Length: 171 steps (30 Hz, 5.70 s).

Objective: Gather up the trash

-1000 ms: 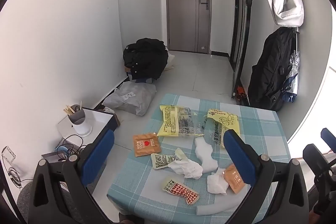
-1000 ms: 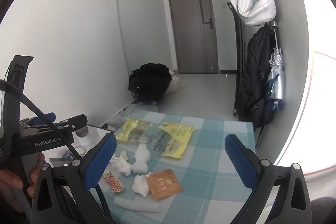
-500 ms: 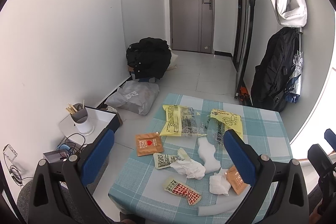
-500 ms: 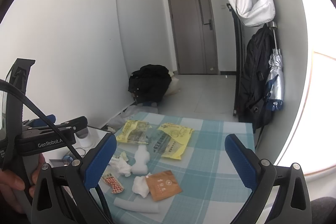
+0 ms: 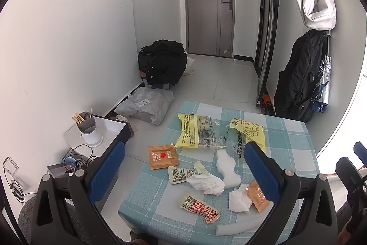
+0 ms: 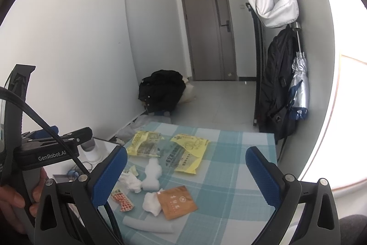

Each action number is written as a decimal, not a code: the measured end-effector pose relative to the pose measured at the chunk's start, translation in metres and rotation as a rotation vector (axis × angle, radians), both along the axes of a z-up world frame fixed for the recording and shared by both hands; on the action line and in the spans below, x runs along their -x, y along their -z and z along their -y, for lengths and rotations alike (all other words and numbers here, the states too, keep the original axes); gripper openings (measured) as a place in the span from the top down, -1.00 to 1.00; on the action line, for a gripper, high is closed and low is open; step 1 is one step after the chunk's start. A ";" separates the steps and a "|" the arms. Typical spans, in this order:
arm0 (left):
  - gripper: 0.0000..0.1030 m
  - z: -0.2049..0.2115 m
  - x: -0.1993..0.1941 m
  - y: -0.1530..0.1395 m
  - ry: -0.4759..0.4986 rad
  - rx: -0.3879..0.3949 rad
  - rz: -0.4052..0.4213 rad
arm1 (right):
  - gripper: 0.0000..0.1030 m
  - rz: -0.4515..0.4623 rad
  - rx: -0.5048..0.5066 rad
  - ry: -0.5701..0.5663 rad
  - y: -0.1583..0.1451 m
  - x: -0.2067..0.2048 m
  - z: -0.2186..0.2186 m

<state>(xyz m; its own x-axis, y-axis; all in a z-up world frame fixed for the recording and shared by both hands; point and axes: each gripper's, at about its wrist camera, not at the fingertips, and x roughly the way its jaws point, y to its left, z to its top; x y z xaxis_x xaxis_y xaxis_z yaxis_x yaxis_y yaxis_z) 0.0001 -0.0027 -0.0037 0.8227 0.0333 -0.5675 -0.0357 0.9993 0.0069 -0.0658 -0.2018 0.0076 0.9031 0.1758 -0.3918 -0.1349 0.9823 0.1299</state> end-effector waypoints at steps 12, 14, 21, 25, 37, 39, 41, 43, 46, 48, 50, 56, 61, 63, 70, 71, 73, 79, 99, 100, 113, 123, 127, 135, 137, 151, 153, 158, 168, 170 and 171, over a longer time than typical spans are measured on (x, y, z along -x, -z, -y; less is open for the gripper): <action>-0.98 -0.001 0.000 0.001 0.010 0.007 -0.015 | -1.00 -0.019 -0.001 0.007 0.003 -0.003 0.002; -0.98 -0.001 0.000 0.001 0.011 0.005 -0.013 | -1.00 -0.019 -0.002 0.010 0.003 -0.003 0.002; -0.98 0.000 0.000 0.001 0.013 0.009 -0.019 | -1.00 -0.038 -0.008 0.004 0.006 -0.006 0.003; -0.98 0.000 -0.001 0.002 0.010 0.009 -0.018 | -1.00 -0.033 -0.008 0.008 0.006 -0.006 0.003; -0.98 -0.005 -0.010 0.006 0.021 0.047 -0.048 | -1.00 -0.055 -0.055 -0.034 0.010 -0.012 0.004; -0.98 -0.006 -0.011 0.006 0.023 0.056 -0.056 | -1.00 -0.055 -0.060 -0.031 0.010 -0.013 0.005; -0.98 -0.008 -0.014 0.007 0.027 0.076 -0.068 | -1.00 -0.053 -0.065 -0.020 0.011 -0.016 0.006; -0.98 -0.011 -0.018 0.009 0.040 0.098 -0.096 | -1.00 -0.066 -0.066 -0.010 0.013 -0.021 0.006; -0.98 -0.017 -0.036 0.016 0.079 0.123 -0.182 | -1.00 -0.087 -0.058 -0.013 0.017 -0.030 0.004; -0.98 -0.024 -0.048 0.017 0.128 0.156 -0.228 | -1.00 -0.103 -0.059 -0.025 0.020 -0.037 0.003; -0.98 -0.037 -0.062 0.015 0.136 0.169 -0.245 | -1.00 -0.115 -0.059 -0.038 0.024 -0.044 0.001; -0.98 -0.065 -0.107 0.032 0.196 0.159 -0.358 | -1.00 -0.151 -0.049 -0.060 0.036 -0.065 -0.004; -0.98 -0.096 -0.140 0.070 0.159 0.225 -0.493 | -1.00 -0.213 -0.053 -0.088 0.049 -0.086 -0.004; -0.98 -0.104 -0.151 0.086 0.150 0.249 -0.549 | -1.00 -0.246 -0.069 -0.090 0.055 -0.095 -0.002; -0.72 -0.105 -0.158 0.119 0.152 0.295 -0.680 | -1.00 -0.290 -0.095 -0.119 0.063 -0.111 -0.004; -0.72 -0.101 -0.158 0.119 0.160 0.290 -0.683 | -1.00 -0.297 -0.089 -0.117 0.065 -0.113 -0.005; -0.72 -0.092 -0.157 0.118 0.189 0.289 -0.694 | -1.00 -0.307 -0.100 -0.130 0.067 -0.116 -0.007; -0.72 -0.079 -0.156 0.120 0.222 0.165 -0.730 | -1.00 -0.318 -0.108 -0.133 0.068 -0.118 -0.010; 0.14 -0.078 -0.153 0.107 0.200 0.108 -0.677 | -1.00 -0.299 -0.052 -0.127 0.062 -0.109 -0.017; 0.20 -0.080 -0.151 0.105 0.191 0.109 -0.674 | -1.00 -0.302 -0.041 -0.122 0.062 -0.109 -0.019; 0.94 -0.086 -0.146 0.087 0.175 0.202 -0.623 | -0.97 -0.337 -0.006 -0.083 0.065 -0.102 -0.017; 1.00 -0.082 -0.134 0.065 0.227 0.244 -0.543 | -0.81 -0.355 0.046 -0.062 0.063 -0.095 -0.014; 1.00 -0.081 -0.133 0.061 0.247 0.260 -0.524 | -0.67 -0.399 0.069 -0.075 0.068 -0.093 -0.012; 1.00 -0.080 -0.128 0.051 0.262 0.287 -0.485 | -0.57 -0.554 0.127 -0.177 0.101 -0.092 -0.035; 1.00 -0.081 -0.127 0.051 0.259 0.289 -0.479 | -0.52 -0.597 0.177 -0.167 0.113 -0.095 -0.041; 0.97 -0.091 -0.137 0.065 0.206 0.358 -0.542 | -0.05 -0.650 0.252 -0.173 0.138 -0.103 -0.052; 0.87 -0.093 -0.138 0.070 0.198 0.353 -0.562 | 0.08 -0.650 0.242 -0.166 0.137 -0.103 -0.050; -0.10 -0.104 -0.144 0.077 0.137 0.347 -0.571 | 0.32 -0.643 0.231 -0.159 0.134 -0.102 -0.046; -0.39 -0.110 -0.155 0.118 0.138 0.309 -0.722 | 0.95 -0.650 0.213 -0.152 0.135 -0.104 -0.040; -0.39 -0.112 -0.155 0.126 0.140 0.308 -0.745 | 0.97 -0.640 0.213 -0.153 0.135 -0.104 -0.040; -0.39 -0.111 -0.155 0.127 0.143 0.311 -0.751 | 0.97 -0.640 0.211 -0.152 0.134 -0.105 -0.040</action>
<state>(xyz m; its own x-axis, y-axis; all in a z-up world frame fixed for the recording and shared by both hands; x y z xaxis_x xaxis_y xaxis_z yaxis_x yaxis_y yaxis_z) 0.1555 0.1083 -0.1304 0.2049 -0.2925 -0.9341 -0.0038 0.9541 -0.2996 0.0391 -0.1623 -0.1267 0.4540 0.1436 -0.8793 -0.2334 0.9716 0.0382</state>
